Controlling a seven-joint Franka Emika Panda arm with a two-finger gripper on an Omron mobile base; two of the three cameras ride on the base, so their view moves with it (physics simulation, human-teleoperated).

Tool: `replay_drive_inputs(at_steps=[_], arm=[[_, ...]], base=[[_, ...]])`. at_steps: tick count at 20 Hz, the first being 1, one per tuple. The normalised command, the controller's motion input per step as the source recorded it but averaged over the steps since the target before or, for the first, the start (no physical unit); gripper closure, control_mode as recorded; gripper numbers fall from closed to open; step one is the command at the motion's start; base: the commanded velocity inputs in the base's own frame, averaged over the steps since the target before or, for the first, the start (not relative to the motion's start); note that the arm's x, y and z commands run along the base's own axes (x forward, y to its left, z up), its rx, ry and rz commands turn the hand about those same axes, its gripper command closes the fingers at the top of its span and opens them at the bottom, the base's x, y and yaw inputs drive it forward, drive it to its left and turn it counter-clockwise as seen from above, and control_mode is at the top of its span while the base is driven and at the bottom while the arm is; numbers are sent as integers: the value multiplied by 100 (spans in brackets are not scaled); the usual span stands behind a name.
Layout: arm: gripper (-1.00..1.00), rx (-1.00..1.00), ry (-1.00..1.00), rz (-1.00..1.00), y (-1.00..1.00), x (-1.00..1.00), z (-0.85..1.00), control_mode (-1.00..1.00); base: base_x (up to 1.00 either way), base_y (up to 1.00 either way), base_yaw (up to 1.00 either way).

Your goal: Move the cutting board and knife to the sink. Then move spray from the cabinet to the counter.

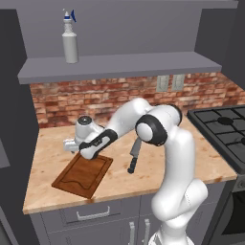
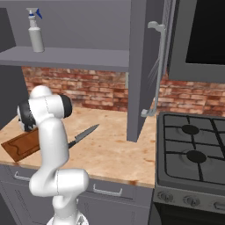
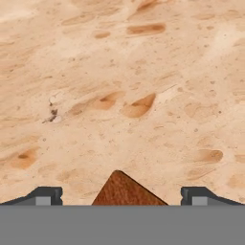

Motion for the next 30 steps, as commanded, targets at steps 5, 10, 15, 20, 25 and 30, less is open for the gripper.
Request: replay_drive_inputs(at_steps=[5,10,15,20,25,30], arm=[[-100,0,0,5,0,-64,-11,-100],[-100,0,0,4,0,-60,-13,-100],[-100,0,2,1,2,-48,-15,-100],[-100,0,3,0,2,-30,-13,-100],[-100,0,3,0,1,-25,-11,-100],[-100,0,2,1,0,-8,-6,-100]], base=[[0,0,0],[0,0,0],[0,0,0],[0,0,0],[0,0,0],[0,0,0]])
